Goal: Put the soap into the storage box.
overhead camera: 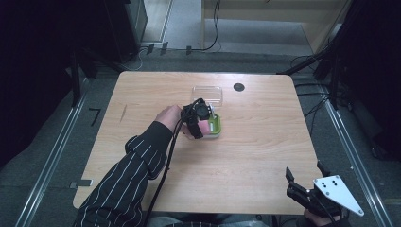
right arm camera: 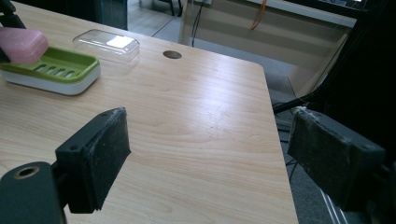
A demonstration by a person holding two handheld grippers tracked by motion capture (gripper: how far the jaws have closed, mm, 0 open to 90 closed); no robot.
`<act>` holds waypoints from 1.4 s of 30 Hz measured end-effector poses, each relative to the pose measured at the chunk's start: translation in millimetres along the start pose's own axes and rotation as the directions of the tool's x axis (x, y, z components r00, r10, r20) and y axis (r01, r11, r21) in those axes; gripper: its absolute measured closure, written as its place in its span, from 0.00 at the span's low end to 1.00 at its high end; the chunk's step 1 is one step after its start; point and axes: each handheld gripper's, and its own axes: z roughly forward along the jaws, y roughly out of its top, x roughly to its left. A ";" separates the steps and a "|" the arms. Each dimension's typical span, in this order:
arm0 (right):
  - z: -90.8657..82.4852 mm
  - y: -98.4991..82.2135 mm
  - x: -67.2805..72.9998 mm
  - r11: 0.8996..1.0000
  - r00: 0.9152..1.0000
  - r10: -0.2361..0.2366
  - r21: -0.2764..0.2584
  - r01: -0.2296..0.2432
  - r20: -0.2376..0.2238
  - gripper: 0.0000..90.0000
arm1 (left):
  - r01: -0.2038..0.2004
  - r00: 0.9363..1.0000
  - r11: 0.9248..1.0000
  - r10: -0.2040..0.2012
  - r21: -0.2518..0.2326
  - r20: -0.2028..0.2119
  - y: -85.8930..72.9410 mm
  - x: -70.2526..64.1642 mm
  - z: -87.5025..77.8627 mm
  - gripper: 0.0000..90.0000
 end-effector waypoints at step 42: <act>-23.6 -10.4 -10.6 1.000 0.996 0.016 0.025 -0.018 0.084 0.15 | -0.079 0.997 0.997 0.079 0.018 -0.006 20.2 29.2 25.3 0.43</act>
